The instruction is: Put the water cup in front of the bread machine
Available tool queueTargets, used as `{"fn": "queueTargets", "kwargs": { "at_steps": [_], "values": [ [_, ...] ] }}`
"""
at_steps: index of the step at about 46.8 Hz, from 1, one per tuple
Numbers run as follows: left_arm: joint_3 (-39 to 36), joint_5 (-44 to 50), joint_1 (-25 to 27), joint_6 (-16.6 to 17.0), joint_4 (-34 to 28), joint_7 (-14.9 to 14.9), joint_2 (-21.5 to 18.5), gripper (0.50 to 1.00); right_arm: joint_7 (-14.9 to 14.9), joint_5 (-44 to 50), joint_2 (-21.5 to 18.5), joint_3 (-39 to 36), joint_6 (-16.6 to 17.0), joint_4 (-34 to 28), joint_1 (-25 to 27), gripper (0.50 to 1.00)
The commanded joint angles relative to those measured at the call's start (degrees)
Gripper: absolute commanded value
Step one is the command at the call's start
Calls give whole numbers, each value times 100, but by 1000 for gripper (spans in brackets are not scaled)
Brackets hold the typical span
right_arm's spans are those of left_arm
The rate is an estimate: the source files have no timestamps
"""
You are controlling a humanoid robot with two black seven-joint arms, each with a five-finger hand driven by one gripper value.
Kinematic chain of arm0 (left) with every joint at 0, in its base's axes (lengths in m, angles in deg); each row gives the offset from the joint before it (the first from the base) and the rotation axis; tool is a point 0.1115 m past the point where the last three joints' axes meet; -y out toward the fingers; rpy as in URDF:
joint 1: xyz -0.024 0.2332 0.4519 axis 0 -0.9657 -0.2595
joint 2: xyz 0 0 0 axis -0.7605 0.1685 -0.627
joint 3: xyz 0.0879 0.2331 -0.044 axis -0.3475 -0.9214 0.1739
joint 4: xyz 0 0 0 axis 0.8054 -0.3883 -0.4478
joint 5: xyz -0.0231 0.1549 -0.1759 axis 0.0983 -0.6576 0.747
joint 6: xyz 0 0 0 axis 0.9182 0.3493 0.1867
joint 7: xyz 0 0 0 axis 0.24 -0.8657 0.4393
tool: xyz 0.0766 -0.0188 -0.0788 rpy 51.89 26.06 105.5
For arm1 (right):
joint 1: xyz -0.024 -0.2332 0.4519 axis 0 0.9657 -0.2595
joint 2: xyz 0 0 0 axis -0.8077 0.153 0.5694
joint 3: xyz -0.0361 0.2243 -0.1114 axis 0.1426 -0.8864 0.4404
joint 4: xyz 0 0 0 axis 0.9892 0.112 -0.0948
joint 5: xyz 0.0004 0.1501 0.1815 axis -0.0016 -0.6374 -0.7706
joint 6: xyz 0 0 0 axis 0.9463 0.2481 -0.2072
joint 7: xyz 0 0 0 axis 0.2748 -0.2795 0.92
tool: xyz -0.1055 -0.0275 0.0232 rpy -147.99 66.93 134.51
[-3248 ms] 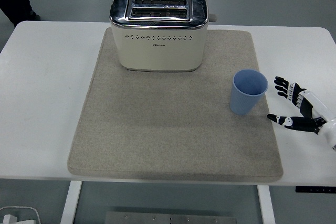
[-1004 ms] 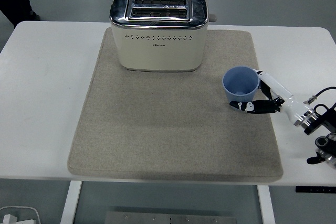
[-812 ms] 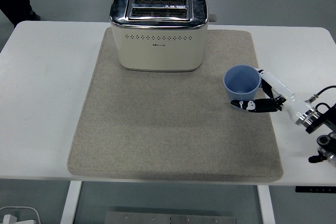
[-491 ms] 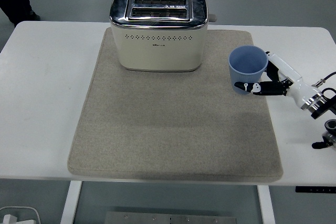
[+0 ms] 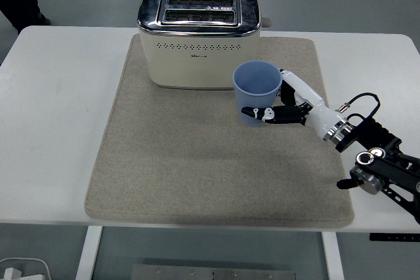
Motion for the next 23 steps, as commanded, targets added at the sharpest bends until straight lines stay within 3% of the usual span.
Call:
{"fn": "queueTargets", "kwargs": {
  "at_steps": [1, 23],
  "values": [
    [1, 0, 1, 0, 3, 0, 0, 999, 40, -6, -333, 77, -48, -184, -80, 500],
    [1, 0, 1, 0, 3, 0, 0, 999, 13, -6, -1871, 51, -189, -1459, -238, 500]
  ]
}}
